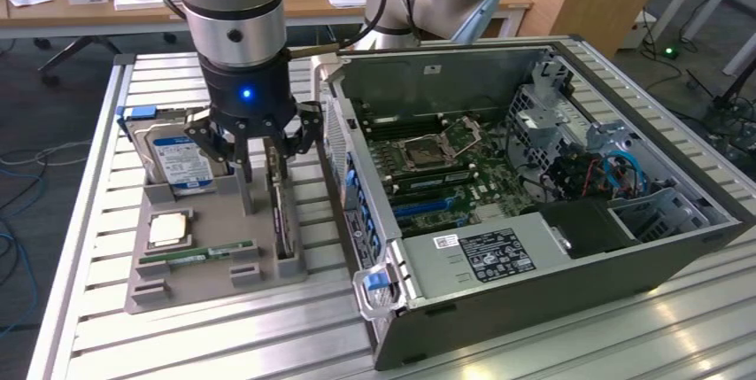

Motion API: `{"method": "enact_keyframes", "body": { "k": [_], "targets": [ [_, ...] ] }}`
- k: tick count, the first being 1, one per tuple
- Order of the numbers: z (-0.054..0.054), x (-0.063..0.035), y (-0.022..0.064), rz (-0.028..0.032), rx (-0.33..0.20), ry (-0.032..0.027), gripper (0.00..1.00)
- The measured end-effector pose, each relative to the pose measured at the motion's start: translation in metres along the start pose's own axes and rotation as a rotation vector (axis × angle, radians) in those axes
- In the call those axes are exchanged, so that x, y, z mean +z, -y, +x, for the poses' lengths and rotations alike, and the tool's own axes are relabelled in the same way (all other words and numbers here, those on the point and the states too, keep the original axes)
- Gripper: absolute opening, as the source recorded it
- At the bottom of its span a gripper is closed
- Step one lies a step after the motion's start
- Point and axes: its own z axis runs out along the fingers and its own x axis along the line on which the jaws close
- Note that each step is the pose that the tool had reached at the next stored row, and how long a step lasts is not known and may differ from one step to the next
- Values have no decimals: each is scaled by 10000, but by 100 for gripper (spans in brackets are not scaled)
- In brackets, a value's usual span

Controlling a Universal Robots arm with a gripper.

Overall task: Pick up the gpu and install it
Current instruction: 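Pick up the gpu and move the gpu toward the slot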

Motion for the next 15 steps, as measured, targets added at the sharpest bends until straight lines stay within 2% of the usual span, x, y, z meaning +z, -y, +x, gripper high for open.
{"method": "enact_keyframes", "body": {
  "k": [15],
  "targets": [
    [1, 77, 4, 0, 0, 2, 47]
  ]
}}
